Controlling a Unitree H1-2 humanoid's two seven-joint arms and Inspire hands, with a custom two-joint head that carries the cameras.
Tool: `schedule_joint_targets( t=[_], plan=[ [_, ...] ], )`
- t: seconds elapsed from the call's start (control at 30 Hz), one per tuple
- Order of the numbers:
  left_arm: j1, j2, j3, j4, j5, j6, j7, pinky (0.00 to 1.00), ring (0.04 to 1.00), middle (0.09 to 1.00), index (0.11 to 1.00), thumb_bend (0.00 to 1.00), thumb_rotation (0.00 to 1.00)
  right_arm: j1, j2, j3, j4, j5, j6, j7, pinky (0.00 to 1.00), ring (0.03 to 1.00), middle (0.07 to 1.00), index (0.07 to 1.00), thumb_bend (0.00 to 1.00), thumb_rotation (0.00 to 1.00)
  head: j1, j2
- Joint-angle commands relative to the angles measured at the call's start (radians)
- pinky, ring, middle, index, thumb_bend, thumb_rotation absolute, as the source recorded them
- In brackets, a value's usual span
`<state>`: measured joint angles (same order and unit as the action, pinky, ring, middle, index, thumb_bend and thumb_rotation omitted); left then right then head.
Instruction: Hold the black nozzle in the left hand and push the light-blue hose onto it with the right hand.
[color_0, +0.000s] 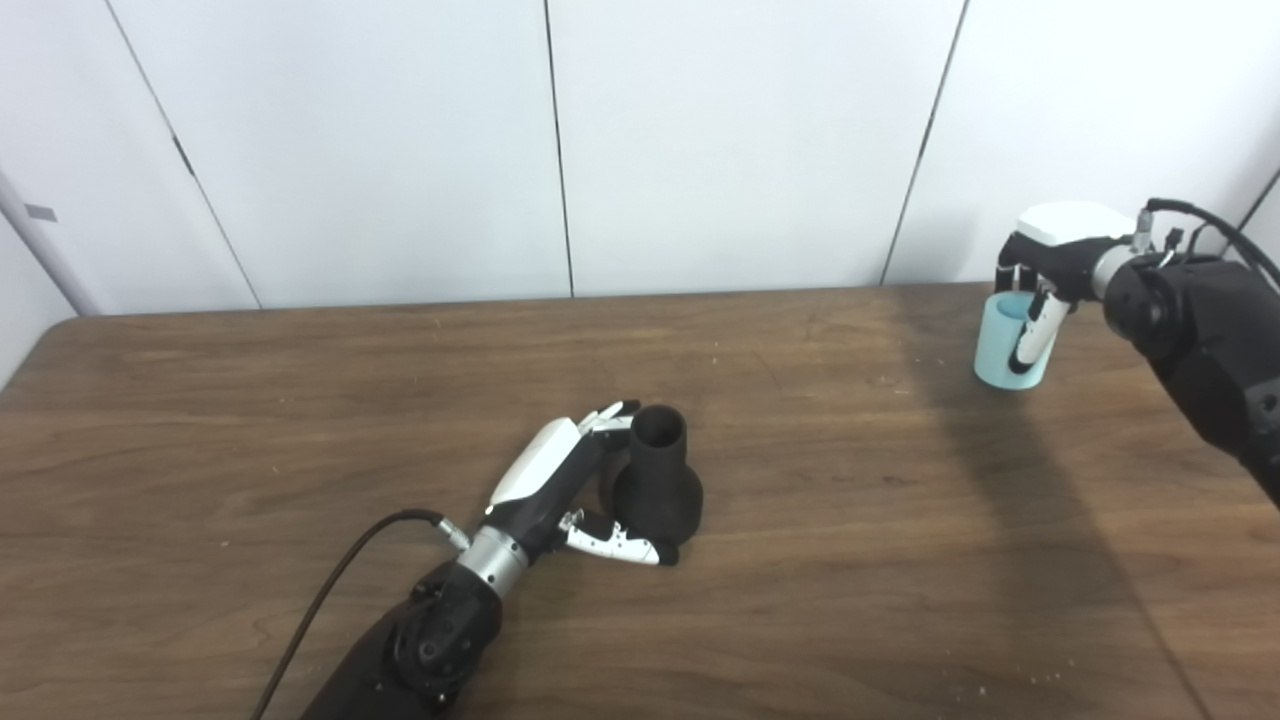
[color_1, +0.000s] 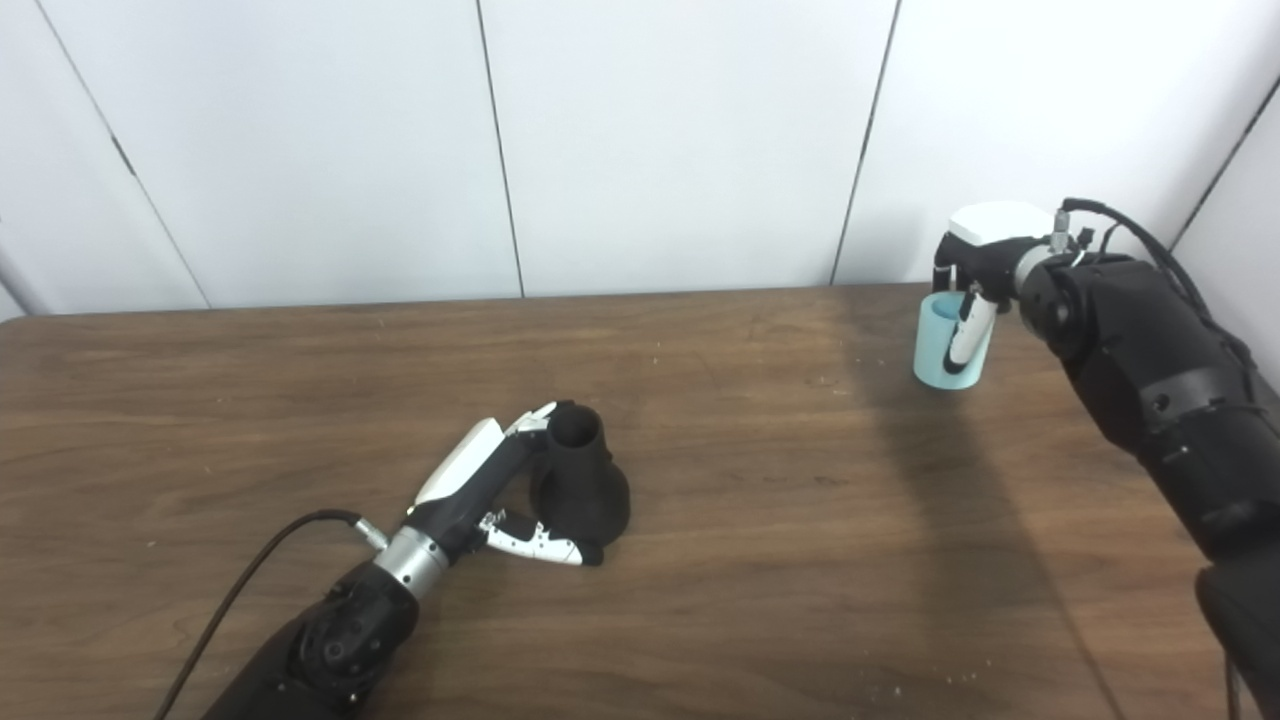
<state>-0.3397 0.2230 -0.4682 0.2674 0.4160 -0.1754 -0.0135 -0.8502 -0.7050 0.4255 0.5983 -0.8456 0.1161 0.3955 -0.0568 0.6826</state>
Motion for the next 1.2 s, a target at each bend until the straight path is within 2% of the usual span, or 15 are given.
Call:
schedule_joint_targets(
  t=[0.0, 0.07, 0.1, 0.13, 0.2, 0.33, 0.47, 0.57, 0.83, 1.17],
  plan=[
    [0.169, -0.026, -0.057, 0.112, 0.045, 0.014, -0.023, 1.00, 0.965, 0.819, 0.483, 0.50, 0.08, -0.076, -0.044, -0.016, -0.082, -0.021, 0.011, 0.005, 0.13, 0.221, 0.472, 0.489, 0.53, 0.00, -0.004, -0.001],
    [0.167, -0.027, -0.057, 0.115, 0.045, 0.013, -0.023, 1.00, 0.965, 0.819, 0.483, 0.50, 0.08, -0.076, -0.045, -0.022, -0.144, -0.020, 0.008, 0.029, 0.17, 0.260, 0.475, 0.489, 0.53, 0.00, -0.005, -0.001],
    [0.166, -0.028, -0.057, 0.120, 0.046, 0.011, -0.021, 1.00, 0.965, 0.819, 0.483, 0.50, 0.08, -0.078, -0.046, -0.028, -0.198, -0.013, -0.006, 0.045, 0.19, 0.280, 0.475, 0.489, 0.53, 0.00, -0.005, -0.004],
    [0.164, -0.029, -0.058, 0.125, 0.047, 0.009, -0.020, 1.00, 0.965, 0.819, 0.483, 0.50, 0.08, -0.082, -0.046, -0.036, -0.256, 0.004, -0.030, 0.058, 0.26, 0.333, 0.450, 0.514, 0.53, 0.00, -0.005, -0.005],
    [0.161, -0.032, -0.058, 0.131, 0.048, 0.007, -0.017, 1.00, 0.965, 0.819, 0.483, 0.50, 0.08, -0.092, -0.040, -0.049, -0.350, 0.038, -0.069, 0.083, 0.28, 0.345, 0.430, 0.525, 0.52, 0.00, -0.005, -0.007],
    [0.159, -0.034, -0.059, 0.130, 0.053, 0.006, -0.017, 1.00, 0.965, 0.819, 0.483, 0.50, 0.08, -0.097, -0.014, -0.068, -0.499, 0.086, -0.105, 0.120, 0.23, 0.289, 0.472, 0.488, 0.53, 0.00, -0.003, -0.009],
    [0.160, -0.036, -0.058, 0.132, 0.056, 0.003, -0.014, 1.00, 0.965, 0.819, 0.483, 0.50, 0.08, -0.103, 0.052, -0.074, -0.658, 0.129, -0.080, 0.185, 0.17, 0.240, 0.472, 0.484, 0.53, 0.00, -0.002, -0.008],
    [0.162, -0.038, -0.059, 0.128, 0.059, 0.005, -0.012, 1.00, 0.965, 0.819, 0.483, 0.50, 0.08, -0.105, 0.096, -0.077, -0.737, 0.168, -0.073, 0.226, 0.11, 0.178, 0.470, 0.484, 0.53, 0.00, 0.005, -0.007],
    [0.166, -0.039, -0.059, 0.131, 0.066, 0.006, -0.006, 1.00, 0.965, 0.820, 0.483, 0.50, 0.08, -0.122, 0.195, -0.088, -0.847, 0.233, -0.032, 0.326, 0.10, 0.175, 0.470, 0.484, 0.53, 0.00, 0.002, -0.004],
    [0.164, -0.038, -0.065, 0.128, 0.083, 0.014, -0.006, 1.00, 0.965, 0.814, 0.483, 0.50, 0.08, -0.109, 0.228, -0.089, -0.900, 0.247, 0.014, 0.393, 0.10, 0.179, 0.470, 0.484, 0.53, 0.00, -0.002, -0.006]
  ],
)
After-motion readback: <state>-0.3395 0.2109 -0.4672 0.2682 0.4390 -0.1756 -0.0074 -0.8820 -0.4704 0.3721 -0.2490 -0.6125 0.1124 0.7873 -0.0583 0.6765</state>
